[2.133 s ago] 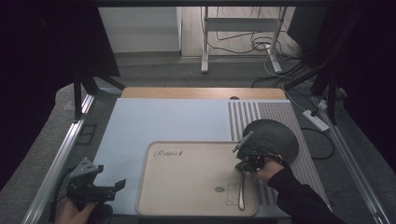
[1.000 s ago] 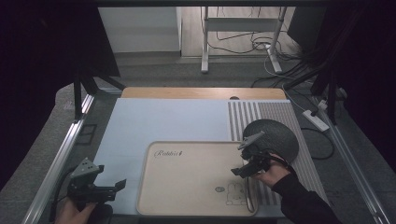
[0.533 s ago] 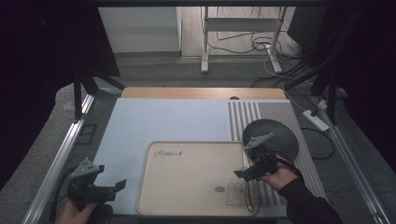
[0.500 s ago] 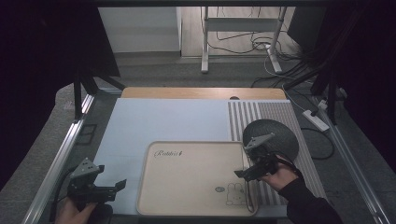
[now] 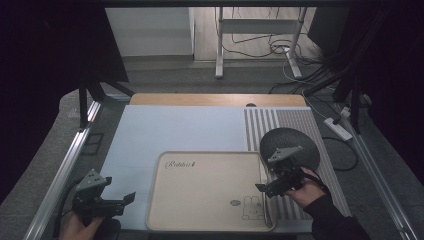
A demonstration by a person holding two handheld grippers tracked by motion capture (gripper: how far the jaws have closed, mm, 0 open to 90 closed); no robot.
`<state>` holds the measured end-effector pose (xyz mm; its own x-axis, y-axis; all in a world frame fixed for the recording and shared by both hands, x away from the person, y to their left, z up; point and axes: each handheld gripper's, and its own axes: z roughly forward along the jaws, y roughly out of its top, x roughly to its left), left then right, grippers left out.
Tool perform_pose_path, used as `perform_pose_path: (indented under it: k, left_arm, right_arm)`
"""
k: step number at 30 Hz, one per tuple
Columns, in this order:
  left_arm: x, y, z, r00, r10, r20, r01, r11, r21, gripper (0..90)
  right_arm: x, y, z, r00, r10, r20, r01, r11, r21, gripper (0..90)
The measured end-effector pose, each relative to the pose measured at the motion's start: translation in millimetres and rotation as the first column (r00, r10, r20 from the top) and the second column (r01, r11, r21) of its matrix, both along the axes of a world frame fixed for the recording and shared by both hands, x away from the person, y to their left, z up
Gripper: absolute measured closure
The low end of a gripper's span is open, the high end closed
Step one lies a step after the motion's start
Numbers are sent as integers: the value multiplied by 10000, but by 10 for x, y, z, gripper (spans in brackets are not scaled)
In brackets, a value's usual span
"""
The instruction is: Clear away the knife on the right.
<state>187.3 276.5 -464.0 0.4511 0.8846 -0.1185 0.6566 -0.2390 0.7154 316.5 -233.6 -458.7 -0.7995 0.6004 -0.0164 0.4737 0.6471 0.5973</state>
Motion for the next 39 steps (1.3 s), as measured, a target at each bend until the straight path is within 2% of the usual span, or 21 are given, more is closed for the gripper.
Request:
perform_pose_path:
  k: [6, 31, 39]
  left_arm:
    - [0, 0, 0, 10000, -1, -2, 1, 10000, 0, 28]
    - [0, 1, 0, 10000, -4, -6, 4, 10000, -1, 28]
    - [0, -1, 0, 10000, -4, -14, 4, 10000, 18, 28]
  right_arm:
    - [-32, -66, -1, 9988, -425, 234, 424, 9991, 24, 0]
    - [-166, -356, -3, 9923, -1231, 156, 1228, 9923, 185, 0]
    - [-241, -497, 21, 9876, -1560, 162, 1551, 9868, 460, 0]
